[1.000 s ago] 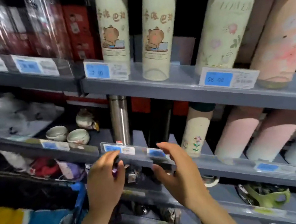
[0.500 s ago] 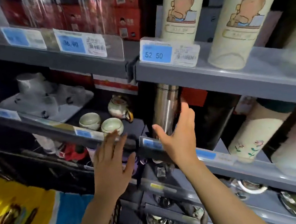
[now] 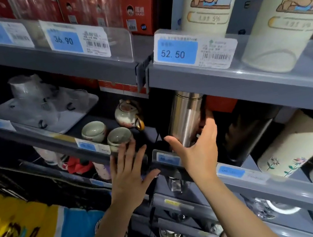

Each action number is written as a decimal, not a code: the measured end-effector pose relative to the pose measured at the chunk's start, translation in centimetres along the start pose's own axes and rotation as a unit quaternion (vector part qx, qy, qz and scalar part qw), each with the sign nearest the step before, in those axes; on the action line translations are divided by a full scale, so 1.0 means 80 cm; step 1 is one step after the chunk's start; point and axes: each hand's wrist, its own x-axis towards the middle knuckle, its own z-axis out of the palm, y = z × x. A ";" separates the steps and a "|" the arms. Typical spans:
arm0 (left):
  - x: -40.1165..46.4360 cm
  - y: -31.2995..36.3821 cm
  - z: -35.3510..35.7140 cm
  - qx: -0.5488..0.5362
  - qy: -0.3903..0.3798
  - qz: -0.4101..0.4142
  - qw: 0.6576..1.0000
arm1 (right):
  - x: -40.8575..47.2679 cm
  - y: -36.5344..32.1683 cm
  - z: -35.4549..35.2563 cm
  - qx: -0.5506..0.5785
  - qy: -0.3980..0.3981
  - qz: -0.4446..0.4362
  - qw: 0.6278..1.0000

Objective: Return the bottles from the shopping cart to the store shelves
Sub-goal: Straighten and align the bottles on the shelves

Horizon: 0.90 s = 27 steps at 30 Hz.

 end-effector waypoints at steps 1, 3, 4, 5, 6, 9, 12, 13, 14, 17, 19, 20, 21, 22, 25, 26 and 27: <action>0.001 -0.001 0.002 0.001 0.003 0.001 1.000 | -0.001 0.000 0.000 0.004 0.001 -0.004 1.000; 0.002 -0.002 0.006 0.007 0.012 0.006 1.000 | -0.001 0.000 0.001 0.006 0.008 -0.010 1.000; 0.003 -0.001 0.008 0.010 0.019 0.008 1.000 | -0.001 0.000 0.002 0.006 0.012 -0.012 1.000; 0.003 -0.002 0.010 0.011 0.026 0.009 1.000 | -0.001 -0.001 0.002 0.005 0.014 -0.013 1.000; 0.003 -0.002 0.011 0.012 0.033 0.011 0.999 | -0.002 -0.002 0.001 0.006 0.014 -0.014 1.000; 0.005 -0.007 0.013 0.027 0.048 0.024 0.998 | -0.003 -0.002 0.002 0.013 0.017 -0.011 1.000; 0.005 -0.009 0.014 0.036 0.055 0.027 0.997 | -0.004 -0.002 0.003 0.025 0.021 -0.011 0.999; 0.005 -0.008 0.014 0.036 0.055 0.026 0.998 | -0.004 -0.002 0.001 0.029 0.019 -0.009 0.999; 0.005 -0.008 0.014 0.035 0.055 0.025 0.998 | -0.004 -0.001 0.000 0.035 0.015 -0.003 0.999; 0.004 -0.007 0.011 0.032 0.045 0.025 0.998 | -0.004 0.004 -0.004 0.055 -0.005 0.002 0.998; 0.004 -0.006 0.010 0.029 0.038 0.024 0.999 | -0.004 0.008 -0.005 0.060 -0.019 -0.004 0.998; 0.004 -0.005 0.009 0.029 0.034 0.023 0.999 | -0.003 0.008 -0.005 0.056 -0.027 -0.006 0.998; 0.004 -0.005 0.009 0.029 0.030 0.021 0.999 | -0.002 0.007 -0.004 0.045 -0.032 -0.007 0.998; 0.004 -0.005 0.008 0.030 0.025 0.020 0.999 | 0.000 0.006 -0.003 0.027 -0.032 -0.006 0.999; 0.005 -0.005 0.007 0.034 0.012 0.017 0.999 | 0.003 -0.002 0.002 -0.034 -0.002 0.008 0.999; 0.005 -0.005 0.007 0.034 0.010 0.017 0.999 | 0.004 -0.002 0.004 -0.039 0.008 0.011 0.999; 0.005 -0.005 0.007 0.034 0.010 0.017 0.999 | 0.004 -0.002 0.005 -0.036 0.014 0.012 0.999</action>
